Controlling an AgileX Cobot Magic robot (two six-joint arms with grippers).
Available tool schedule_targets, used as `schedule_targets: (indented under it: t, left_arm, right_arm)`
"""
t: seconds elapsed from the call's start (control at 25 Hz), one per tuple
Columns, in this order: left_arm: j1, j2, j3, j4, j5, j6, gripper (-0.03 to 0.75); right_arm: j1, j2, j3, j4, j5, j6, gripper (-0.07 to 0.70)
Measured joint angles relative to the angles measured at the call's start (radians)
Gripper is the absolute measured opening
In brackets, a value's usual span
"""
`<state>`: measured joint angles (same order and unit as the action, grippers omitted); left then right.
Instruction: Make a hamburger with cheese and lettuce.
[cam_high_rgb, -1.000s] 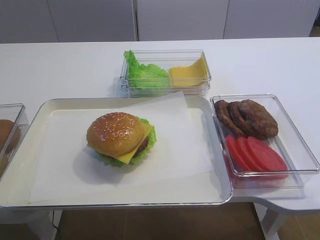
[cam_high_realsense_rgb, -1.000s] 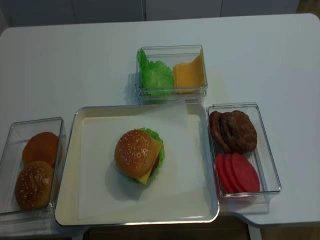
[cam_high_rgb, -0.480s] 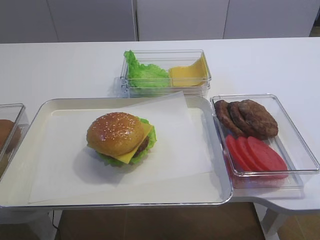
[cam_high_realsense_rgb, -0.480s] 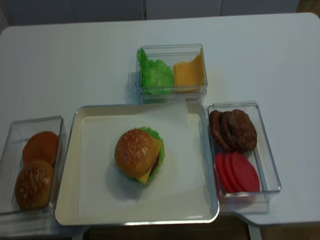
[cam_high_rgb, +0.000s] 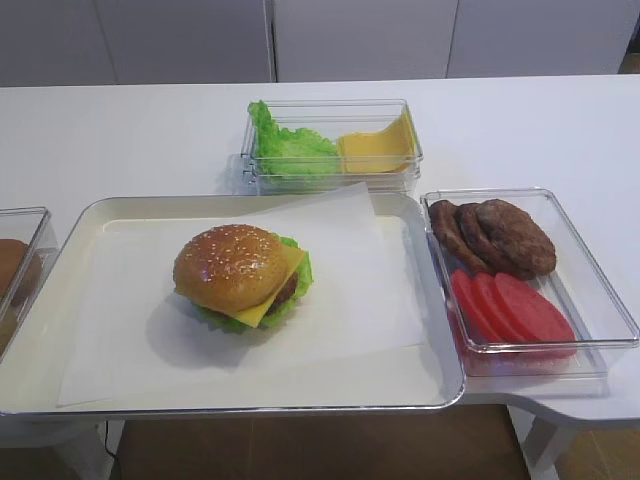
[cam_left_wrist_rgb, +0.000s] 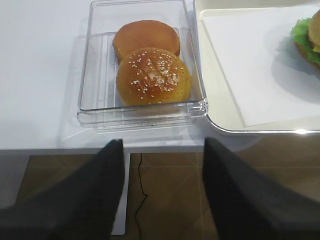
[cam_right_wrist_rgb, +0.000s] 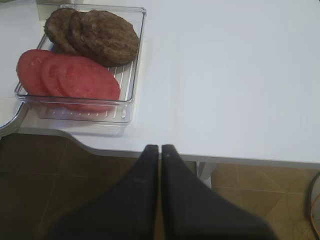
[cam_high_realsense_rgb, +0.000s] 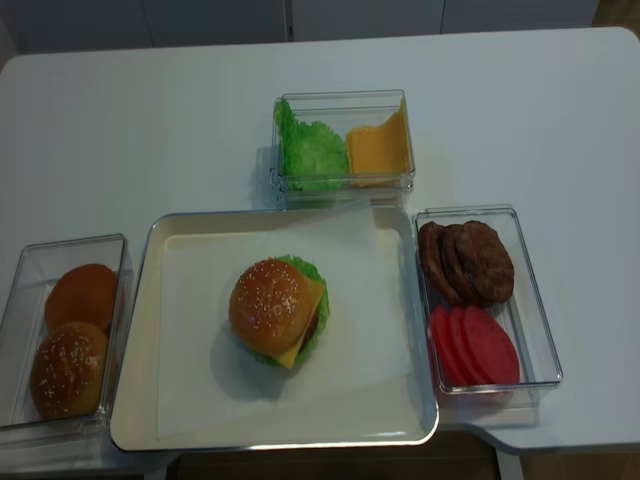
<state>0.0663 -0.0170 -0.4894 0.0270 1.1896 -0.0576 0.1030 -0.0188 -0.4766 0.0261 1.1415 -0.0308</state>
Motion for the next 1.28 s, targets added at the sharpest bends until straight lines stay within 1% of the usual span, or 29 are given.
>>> schedule_targets:
  t: [1.28]
  left_arm:
    - [0.000, 0.000, 0.000, 0.000, 0.000, 0.002, 0.365]
  right_arm:
    - [0.000, 0.000, 0.000, 0.000, 0.000, 0.002, 0.007]
